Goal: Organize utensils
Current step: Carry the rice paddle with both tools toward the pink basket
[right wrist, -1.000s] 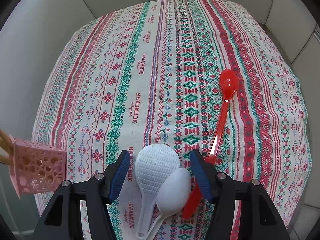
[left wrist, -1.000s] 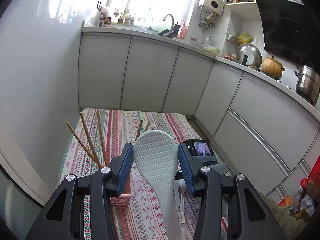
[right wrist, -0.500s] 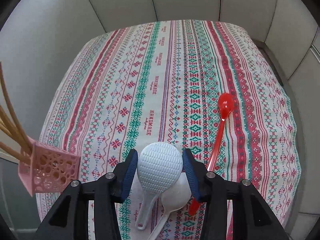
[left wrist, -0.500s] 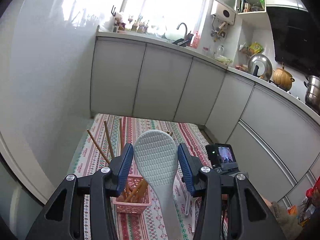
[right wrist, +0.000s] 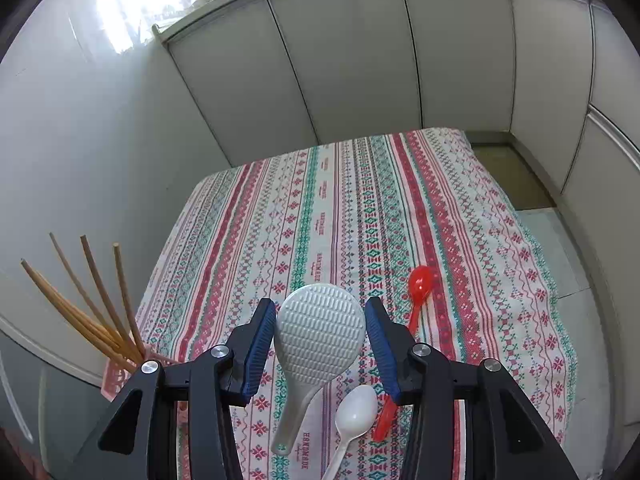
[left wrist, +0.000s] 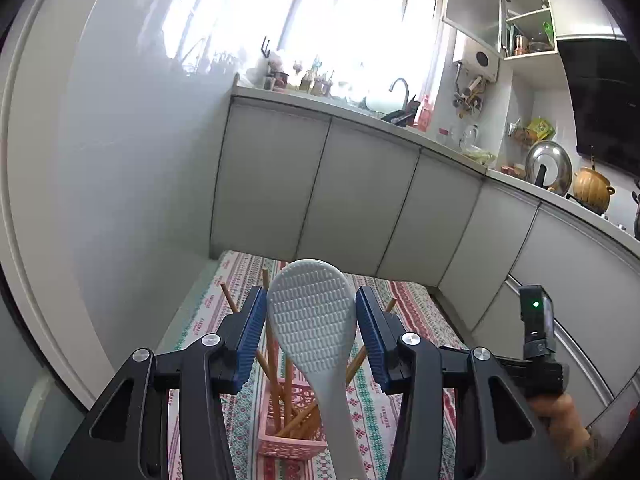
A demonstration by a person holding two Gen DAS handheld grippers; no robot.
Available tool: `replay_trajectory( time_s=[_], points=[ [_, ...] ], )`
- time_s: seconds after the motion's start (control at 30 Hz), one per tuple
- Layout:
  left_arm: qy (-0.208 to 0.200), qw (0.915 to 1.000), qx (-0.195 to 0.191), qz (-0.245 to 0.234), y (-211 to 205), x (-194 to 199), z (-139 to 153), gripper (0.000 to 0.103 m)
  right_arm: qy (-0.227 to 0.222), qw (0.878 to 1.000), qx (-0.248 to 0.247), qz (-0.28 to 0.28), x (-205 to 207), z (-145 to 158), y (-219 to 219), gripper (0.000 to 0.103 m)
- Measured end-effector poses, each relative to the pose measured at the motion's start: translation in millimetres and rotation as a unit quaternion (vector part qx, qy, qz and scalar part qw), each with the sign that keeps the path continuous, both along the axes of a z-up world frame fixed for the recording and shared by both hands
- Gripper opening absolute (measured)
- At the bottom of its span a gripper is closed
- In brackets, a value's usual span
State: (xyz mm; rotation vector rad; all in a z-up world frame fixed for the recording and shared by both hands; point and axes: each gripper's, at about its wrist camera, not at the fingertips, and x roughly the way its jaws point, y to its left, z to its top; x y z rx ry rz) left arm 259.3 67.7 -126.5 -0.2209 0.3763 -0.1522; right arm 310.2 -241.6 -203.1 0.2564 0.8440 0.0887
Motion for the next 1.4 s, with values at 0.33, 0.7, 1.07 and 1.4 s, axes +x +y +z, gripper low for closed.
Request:
replay_trajectory(
  time_s=[0.33,0.7,1.07,1.4],
  points=[
    [-0.082,0.9945,0.039,0.053,-3,11,-24,0.049,-0.055,0.997,0.042,-0.025,-14,24,-18,0.047],
    [-0.146,0.9819,0.072,0.096,-15,19,-59,0.049,-0.078,0.994,0.055,-0.045,-20,32,-36,0.047],
    [-0.137,0.9778,0.104,0.120,-27,33,-99,0.064,-0.086,0.994,0.056,-0.043,-22,38,-38,0.047],
    [-0.108,0.9852,-0.015,0.131,13,6,-54,0.071,-0.095,0.993,0.061,-0.032,-26,42,-33,0.047]
  ],
)
